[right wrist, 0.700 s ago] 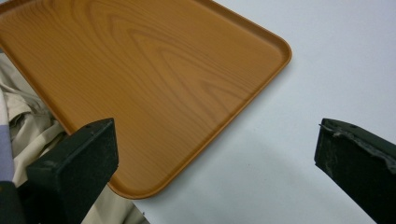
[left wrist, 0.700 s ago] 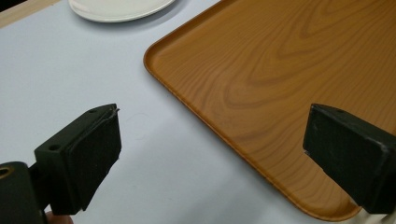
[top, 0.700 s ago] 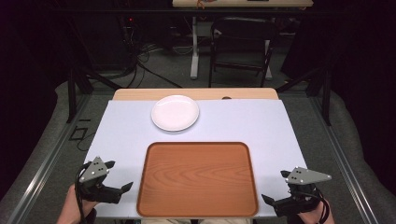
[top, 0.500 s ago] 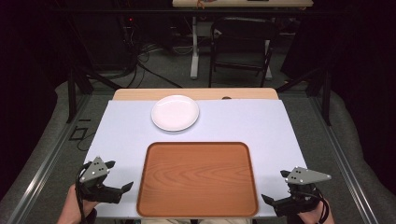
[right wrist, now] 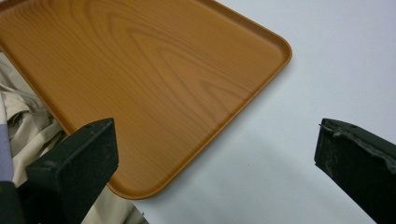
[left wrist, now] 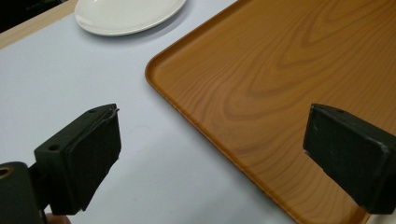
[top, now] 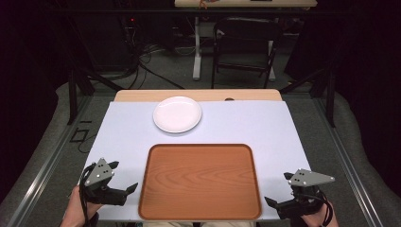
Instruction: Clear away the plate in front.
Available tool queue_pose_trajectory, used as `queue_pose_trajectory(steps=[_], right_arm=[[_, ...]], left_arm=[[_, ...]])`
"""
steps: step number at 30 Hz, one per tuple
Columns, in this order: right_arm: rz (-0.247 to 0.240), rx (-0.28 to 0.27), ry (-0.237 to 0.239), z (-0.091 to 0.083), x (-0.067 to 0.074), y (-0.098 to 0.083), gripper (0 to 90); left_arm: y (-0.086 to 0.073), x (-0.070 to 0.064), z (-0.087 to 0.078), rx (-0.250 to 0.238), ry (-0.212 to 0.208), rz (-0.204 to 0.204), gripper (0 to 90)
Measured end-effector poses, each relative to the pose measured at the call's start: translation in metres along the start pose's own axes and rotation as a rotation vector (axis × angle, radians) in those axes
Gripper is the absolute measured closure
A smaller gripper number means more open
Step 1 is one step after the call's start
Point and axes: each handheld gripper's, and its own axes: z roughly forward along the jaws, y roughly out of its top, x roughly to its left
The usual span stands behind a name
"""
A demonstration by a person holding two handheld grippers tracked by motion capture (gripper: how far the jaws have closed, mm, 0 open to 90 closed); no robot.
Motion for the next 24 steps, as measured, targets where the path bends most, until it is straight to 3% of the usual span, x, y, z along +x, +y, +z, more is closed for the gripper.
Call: queue_pose_trajectory(steps=[6, 16, 24], right_arm=[[-0.003, 0.007, 0.001, 0.001, 0.0, 0.0, 0.0], [-0.003, 0.007, 0.004, 0.0, 0.0, 0.0, 0.0], [-0.004, 0.009, 0.005, 0.001, 0.0, 0.0, 0.0]], left_arm=[[0.007, -0.004, 0.009, 0.011, -0.028, -0.014, 4.1], [0.023, -0.015, 0.027, 0.028, -0.056, 0.029, 3.4], [0.032, -0.014, 0.037, 0.016, -0.072, 0.004, 3.1]])
